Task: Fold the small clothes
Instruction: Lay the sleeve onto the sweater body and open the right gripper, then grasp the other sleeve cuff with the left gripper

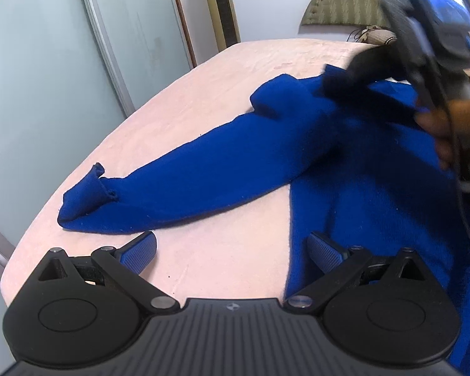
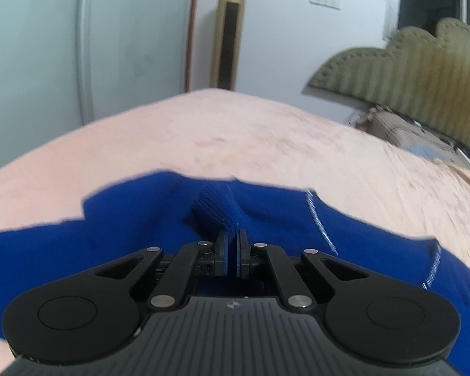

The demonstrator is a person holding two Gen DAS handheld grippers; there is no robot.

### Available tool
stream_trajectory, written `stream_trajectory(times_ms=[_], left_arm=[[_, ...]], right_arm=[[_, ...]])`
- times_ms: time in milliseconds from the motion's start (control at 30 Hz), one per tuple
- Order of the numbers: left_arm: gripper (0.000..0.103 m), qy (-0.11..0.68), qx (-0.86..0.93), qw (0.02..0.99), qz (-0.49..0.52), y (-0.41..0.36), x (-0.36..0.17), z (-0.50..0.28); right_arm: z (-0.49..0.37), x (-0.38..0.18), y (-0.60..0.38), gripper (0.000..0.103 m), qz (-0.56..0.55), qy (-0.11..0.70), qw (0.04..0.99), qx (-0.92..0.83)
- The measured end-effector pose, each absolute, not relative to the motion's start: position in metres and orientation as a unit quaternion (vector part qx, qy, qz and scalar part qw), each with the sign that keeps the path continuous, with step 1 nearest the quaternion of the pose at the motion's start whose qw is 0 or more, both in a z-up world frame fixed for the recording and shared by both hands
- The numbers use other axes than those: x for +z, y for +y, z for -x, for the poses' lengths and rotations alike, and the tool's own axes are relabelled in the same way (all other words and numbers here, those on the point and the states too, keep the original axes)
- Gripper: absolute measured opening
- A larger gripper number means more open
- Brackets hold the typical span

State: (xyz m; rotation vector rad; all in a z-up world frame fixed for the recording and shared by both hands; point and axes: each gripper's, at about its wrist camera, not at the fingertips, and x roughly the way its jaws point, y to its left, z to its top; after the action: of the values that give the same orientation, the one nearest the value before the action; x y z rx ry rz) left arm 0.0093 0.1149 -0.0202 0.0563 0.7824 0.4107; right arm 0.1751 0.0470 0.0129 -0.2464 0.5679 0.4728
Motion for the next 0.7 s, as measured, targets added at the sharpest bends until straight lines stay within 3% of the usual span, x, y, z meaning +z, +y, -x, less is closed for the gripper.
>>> stream_trajectory(times_ms=[167,200,333,500,533,700], left_arm=[[0.103,0.38,0.196,0.903,-0.035,0.112,-0.019,-0.01],[0.103,0.382,0.194,0.903,-0.034,0.111,-0.019,-0.01],[0.103,0.376,0.189,0.906,-0.042,0.109,-0.017,-0.008],[0.103,0.378,0.196,0.904,-0.028,0.115,-0.017,-0.008],[0.103,0.379,0.197,0.904,-0.023,0.115,-0.018,-0.008],[0.103,0.374,0.201,0.905,-0.011,0.117,-0.012,-0.004]], right_arm=[[-0.185,0.009,0.068,0.008,0.133,0.291,0.915,0.246],[-0.19,0.005,0.073,0.015,0.143,0.306,0.91,0.242],[-0.185,0.007,0.055,0.028,0.123,0.319,0.907,0.245],[-0.154,0.024,0.009,0.073,0.086,0.311,0.914,0.245],[-0.154,0.02,0.006,0.077,0.095,0.326,0.908,0.246],[-0.155,0.0,0.006,0.074,0.142,0.362,0.892,0.232]])
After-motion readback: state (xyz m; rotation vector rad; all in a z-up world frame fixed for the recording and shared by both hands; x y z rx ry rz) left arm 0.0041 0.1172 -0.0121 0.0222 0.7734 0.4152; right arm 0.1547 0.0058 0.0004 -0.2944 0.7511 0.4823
